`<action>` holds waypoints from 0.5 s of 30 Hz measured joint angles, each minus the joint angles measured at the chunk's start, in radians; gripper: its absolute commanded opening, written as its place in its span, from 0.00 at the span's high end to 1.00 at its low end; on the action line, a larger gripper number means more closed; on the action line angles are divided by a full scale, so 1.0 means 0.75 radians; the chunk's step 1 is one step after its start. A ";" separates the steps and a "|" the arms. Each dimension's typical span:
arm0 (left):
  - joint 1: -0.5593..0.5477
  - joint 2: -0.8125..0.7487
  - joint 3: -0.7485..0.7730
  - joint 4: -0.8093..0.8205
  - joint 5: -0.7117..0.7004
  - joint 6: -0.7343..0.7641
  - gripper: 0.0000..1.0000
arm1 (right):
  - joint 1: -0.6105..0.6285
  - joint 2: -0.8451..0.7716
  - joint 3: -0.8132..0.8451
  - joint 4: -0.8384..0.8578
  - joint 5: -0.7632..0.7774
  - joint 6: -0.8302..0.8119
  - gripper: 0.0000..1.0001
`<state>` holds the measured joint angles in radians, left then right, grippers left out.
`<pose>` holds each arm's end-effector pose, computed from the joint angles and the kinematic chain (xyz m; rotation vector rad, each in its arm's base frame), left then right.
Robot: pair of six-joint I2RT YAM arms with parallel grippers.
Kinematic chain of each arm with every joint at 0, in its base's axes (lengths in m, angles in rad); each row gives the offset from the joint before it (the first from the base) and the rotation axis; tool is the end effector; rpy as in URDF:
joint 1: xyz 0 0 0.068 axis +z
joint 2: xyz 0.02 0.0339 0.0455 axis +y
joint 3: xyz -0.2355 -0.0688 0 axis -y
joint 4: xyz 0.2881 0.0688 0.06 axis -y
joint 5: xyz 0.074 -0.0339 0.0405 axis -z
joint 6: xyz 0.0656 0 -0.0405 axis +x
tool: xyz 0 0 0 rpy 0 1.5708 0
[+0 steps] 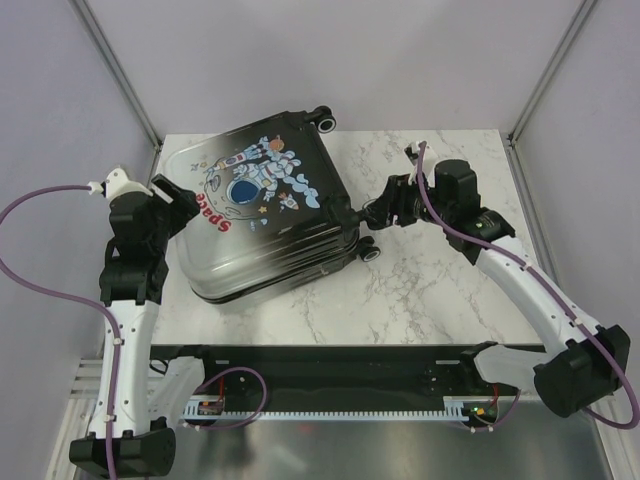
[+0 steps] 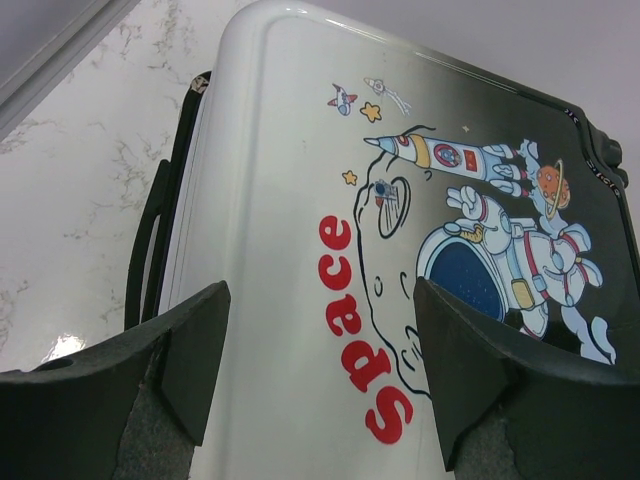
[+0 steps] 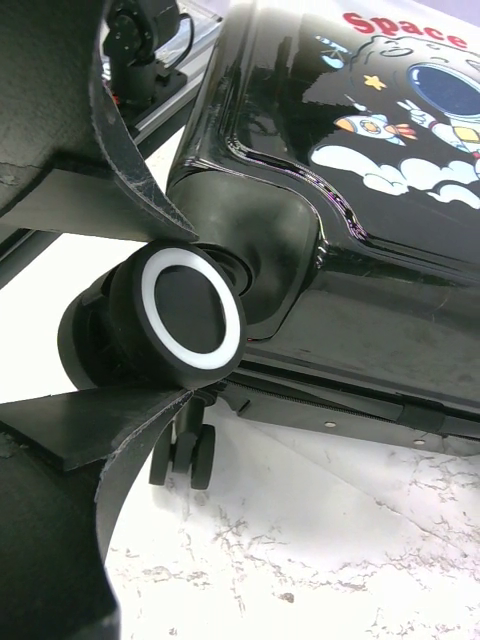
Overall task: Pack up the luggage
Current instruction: Zip the luggage at the center of the board.
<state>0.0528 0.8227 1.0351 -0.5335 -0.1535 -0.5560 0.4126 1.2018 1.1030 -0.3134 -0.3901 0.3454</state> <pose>0.2596 0.0238 0.3617 -0.6665 1.7716 -0.1986 0.3116 0.1636 0.3105 -0.3320 2.0301 0.8682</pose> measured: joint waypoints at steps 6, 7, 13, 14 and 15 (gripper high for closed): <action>0.000 -0.002 0.000 -0.007 -0.002 0.001 0.19 | 0.000 0.041 0.004 0.079 0.002 0.038 1.00; 0.000 -0.002 0.000 -0.009 -0.002 0.001 0.19 | 0.000 0.053 0.012 0.090 0.001 0.045 1.00; 0.000 -0.002 0.000 -0.010 -0.002 0.001 0.19 | 0.001 0.128 0.039 0.185 0.001 0.062 1.00; 0.000 -0.002 0.000 -0.011 -0.002 0.001 0.19 | 0.001 0.140 0.039 0.202 0.002 0.064 1.00; 0.000 -0.002 0.000 -0.011 -0.002 0.001 0.19 | 0.002 0.153 0.041 0.218 0.004 0.066 1.00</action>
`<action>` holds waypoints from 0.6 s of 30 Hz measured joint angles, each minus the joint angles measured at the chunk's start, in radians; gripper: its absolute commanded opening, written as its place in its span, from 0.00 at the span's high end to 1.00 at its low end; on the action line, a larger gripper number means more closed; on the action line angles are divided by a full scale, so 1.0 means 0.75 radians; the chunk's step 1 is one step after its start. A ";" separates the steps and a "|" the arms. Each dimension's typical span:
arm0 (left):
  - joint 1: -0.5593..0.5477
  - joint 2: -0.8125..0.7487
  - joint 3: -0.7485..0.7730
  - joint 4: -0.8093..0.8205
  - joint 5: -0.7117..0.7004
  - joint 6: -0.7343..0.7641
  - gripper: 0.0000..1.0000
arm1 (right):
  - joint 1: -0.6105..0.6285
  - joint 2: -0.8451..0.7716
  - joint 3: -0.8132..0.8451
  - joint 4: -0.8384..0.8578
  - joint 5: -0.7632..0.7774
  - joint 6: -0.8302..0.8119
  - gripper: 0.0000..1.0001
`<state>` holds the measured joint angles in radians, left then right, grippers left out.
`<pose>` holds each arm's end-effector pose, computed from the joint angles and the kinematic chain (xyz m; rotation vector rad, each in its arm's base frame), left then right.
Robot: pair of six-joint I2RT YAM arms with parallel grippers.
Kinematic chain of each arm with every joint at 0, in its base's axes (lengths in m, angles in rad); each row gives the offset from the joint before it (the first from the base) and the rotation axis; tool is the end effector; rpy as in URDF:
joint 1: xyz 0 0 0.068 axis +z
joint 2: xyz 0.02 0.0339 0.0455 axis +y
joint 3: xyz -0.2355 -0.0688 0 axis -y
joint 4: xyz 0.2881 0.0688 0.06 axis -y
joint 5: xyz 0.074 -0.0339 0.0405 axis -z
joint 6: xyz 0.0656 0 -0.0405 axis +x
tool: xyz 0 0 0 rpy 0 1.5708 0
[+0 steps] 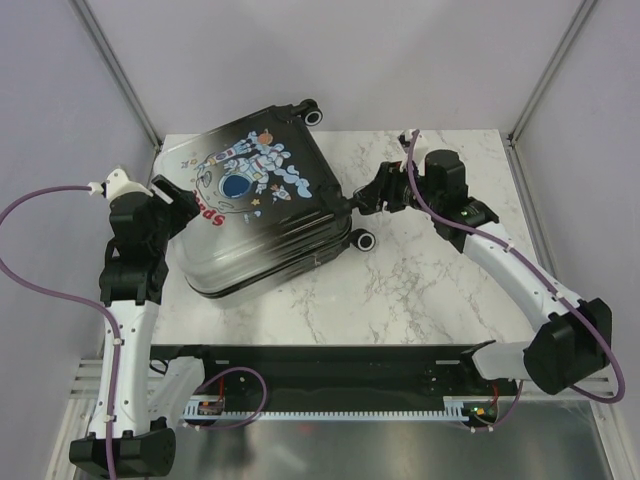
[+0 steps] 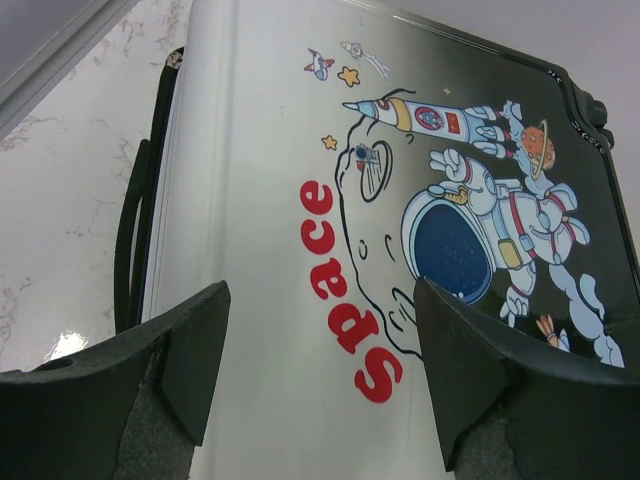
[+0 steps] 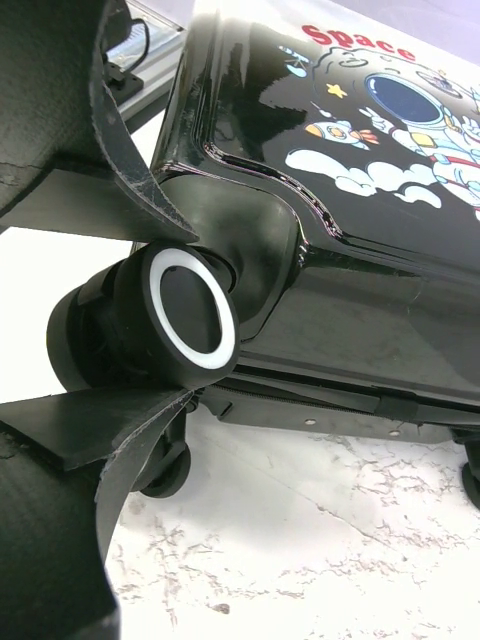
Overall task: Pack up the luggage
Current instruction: Zip the luggage at the center of the board.
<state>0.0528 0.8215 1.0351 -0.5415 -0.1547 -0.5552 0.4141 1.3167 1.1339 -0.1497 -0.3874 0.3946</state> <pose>0.2590 0.0238 0.3609 -0.6681 1.7780 -0.1952 0.3401 0.1765 0.3041 -0.2939 1.9627 0.9055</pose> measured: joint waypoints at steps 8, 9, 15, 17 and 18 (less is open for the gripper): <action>0.000 -0.005 0.000 -0.001 0.001 0.009 0.19 | 0.019 0.097 0.027 0.061 0.023 0.004 1.00; 0.000 -0.005 0.000 -0.001 0.005 0.017 0.19 | 0.022 0.099 0.028 0.063 0.026 0.004 1.00; 0.000 0.043 0.036 0.005 0.098 0.098 0.22 | 0.027 0.123 0.028 0.107 0.038 0.008 1.00; 0.000 0.057 0.042 0.019 0.143 0.118 0.22 | 0.027 0.148 0.028 0.138 0.047 0.010 1.00; 0.000 0.058 0.042 0.026 0.161 0.126 0.22 | 0.027 0.164 0.028 0.158 0.052 0.015 1.00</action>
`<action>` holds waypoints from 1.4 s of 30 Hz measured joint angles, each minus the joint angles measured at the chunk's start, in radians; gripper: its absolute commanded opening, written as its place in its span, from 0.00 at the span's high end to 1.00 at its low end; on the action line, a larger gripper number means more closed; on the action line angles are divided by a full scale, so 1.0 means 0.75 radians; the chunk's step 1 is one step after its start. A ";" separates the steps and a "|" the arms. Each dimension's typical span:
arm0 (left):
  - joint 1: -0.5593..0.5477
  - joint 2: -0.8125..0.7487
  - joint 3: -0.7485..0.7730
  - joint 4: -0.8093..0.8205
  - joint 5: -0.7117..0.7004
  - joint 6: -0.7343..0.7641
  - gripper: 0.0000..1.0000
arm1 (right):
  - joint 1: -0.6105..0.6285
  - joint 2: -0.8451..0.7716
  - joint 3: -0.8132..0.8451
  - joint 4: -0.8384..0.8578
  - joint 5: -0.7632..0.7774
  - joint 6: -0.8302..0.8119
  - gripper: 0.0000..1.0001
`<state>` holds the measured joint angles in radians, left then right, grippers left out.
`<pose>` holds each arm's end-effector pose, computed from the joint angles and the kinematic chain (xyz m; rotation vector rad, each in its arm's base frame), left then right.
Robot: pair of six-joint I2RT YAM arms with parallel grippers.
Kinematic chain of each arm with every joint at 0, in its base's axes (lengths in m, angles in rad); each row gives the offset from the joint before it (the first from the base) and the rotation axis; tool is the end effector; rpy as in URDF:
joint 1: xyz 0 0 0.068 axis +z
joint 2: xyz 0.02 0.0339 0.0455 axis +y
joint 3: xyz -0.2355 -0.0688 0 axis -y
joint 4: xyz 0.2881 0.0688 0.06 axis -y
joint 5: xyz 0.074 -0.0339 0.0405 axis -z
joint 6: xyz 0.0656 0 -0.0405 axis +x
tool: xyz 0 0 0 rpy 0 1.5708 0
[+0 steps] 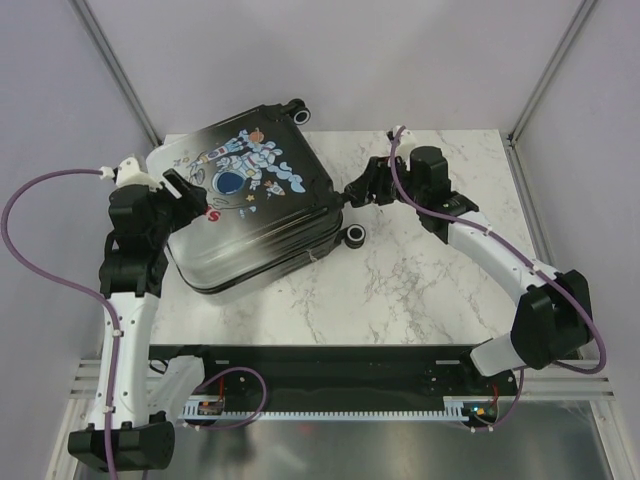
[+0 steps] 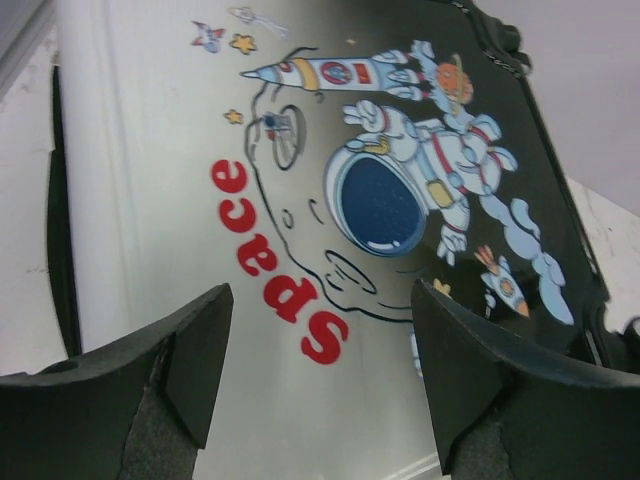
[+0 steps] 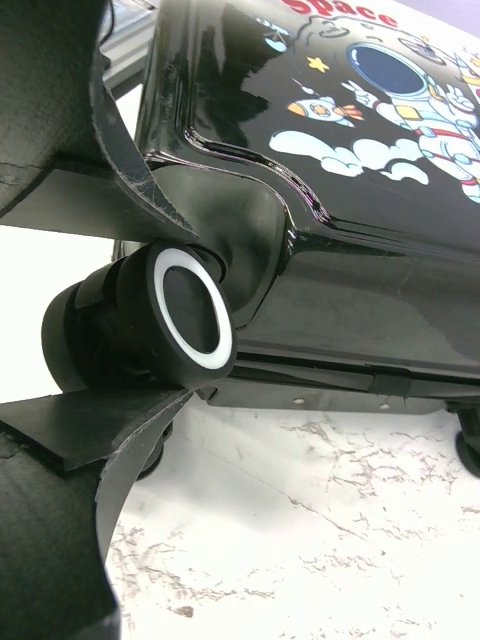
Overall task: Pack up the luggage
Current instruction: Zip the luggage at the center of the board.
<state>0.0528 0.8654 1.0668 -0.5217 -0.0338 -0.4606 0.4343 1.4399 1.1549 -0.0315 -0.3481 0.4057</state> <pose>0.2696 0.0165 0.3653 -0.5043 1.8302 -0.2460 0.3639 0.1935 0.2813 -0.2769 1.9500 0.8911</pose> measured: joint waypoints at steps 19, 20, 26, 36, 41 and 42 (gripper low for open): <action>-0.205 0.140 -0.141 0.202 0.240 -0.006 0.22 | 0.044 0.155 0.066 0.146 0.005 -0.001 0.45; -0.204 0.149 -0.153 0.235 0.233 -0.016 0.23 | 0.045 0.155 0.066 0.135 0.008 -0.010 0.42; -0.206 0.149 -0.166 0.258 0.186 -0.058 0.22 | 0.074 0.082 0.050 0.089 0.032 -0.119 0.20; -0.205 0.096 -0.187 0.241 0.150 -0.111 0.21 | 0.201 -0.337 -0.305 0.125 0.128 -0.224 0.16; -0.204 0.090 -0.145 0.158 0.151 -0.128 0.21 | 0.376 -0.220 -0.422 0.184 0.184 -0.222 0.19; -0.204 0.091 -0.127 0.127 0.150 -0.131 0.21 | 0.407 -0.179 -0.427 0.210 0.196 -0.221 0.19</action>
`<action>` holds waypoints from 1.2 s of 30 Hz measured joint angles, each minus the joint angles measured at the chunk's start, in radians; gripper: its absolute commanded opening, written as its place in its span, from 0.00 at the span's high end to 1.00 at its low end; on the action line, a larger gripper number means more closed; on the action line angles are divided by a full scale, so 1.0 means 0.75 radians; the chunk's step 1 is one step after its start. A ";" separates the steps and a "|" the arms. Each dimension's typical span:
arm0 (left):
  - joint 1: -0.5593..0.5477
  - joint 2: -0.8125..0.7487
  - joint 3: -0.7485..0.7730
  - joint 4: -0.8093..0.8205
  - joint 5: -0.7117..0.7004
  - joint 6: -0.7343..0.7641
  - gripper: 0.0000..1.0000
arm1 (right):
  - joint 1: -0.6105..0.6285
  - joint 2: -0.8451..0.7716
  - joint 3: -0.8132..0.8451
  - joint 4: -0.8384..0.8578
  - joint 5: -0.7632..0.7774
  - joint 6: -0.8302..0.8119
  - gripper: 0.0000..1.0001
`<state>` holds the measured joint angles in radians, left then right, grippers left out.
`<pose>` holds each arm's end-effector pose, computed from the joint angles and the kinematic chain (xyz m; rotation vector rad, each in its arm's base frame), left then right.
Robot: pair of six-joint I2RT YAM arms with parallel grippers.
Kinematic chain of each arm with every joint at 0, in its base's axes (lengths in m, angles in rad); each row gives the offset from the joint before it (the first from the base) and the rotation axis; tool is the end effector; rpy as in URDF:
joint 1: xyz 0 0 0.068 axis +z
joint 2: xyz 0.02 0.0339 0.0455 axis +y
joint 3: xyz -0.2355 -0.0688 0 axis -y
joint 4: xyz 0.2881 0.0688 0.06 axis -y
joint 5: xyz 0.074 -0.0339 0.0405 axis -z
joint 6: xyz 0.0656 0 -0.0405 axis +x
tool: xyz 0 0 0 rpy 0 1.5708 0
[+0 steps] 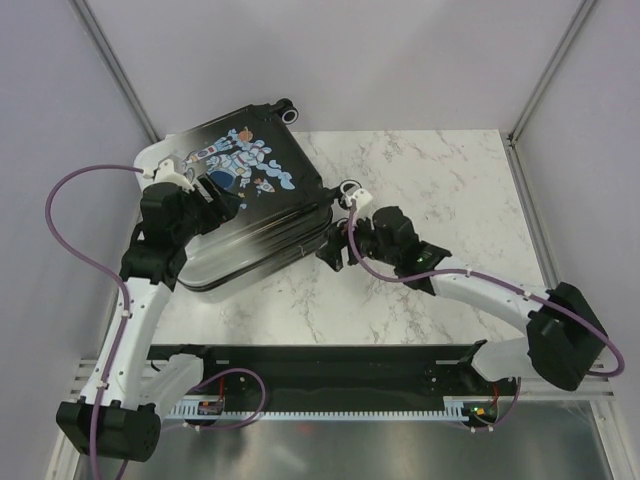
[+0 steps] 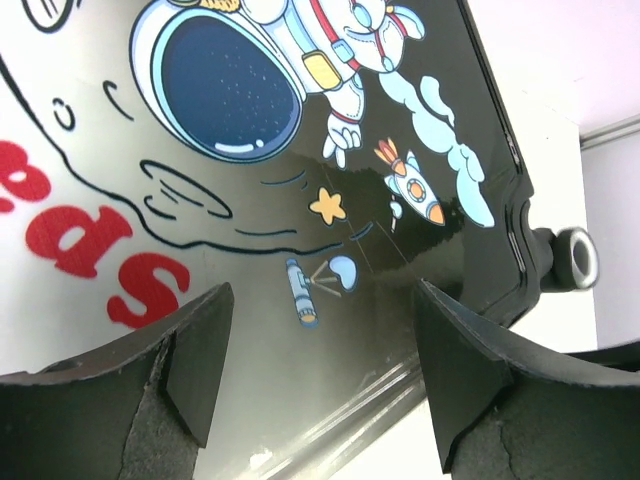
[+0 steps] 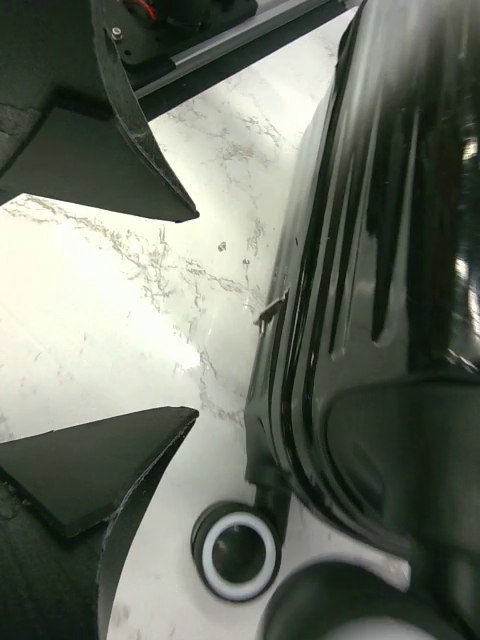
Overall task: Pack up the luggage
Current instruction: Zip the luggage at the center of the board.
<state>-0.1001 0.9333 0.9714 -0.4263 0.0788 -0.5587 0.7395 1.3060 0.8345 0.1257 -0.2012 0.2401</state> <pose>0.2925 -0.0346 0.3209 -0.4014 1.9518 -0.5069 0.2663 0.2606 0.2165 -0.6312 1.9014 0.8386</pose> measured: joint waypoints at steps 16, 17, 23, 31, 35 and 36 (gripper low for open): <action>0.000 -0.101 0.156 -0.211 -0.063 -0.014 0.20 | 0.298 0.455 -0.063 0.590 0.406 -0.001 0.29; 0.000 -0.104 0.157 -0.226 -0.067 -0.013 0.20 | 0.303 0.470 -0.065 0.611 0.434 0.001 0.30; 0.000 -0.158 0.158 -0.301 -0.102 -0.026 0.19 | 0.330 0.565 -0.081 0.776 0.623 0.012 0.37; 0.001 -0.234 0.168 -0.422 -0.144 -0.053 0.19 | 0.362 0.703 -0.079 0.990 0.761 0.006 0.53; 0.001 -0.246 0.183 -0.485 -0.175 -0.059 0.19 | 0.364 0.752 -0.076 1.059 0.793 0.001 0.61; 0.001 -0.249 0.190 -0.501 -0.180 -0.060 0.19 | 0.366 0.763 -0.076 1.079 0.805 0.002 0.62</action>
<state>-0.0998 0.7467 1.1141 -0.8021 -0.0563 -0.6033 1.0142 1.8786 0.7776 0.9348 0.4023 0.2413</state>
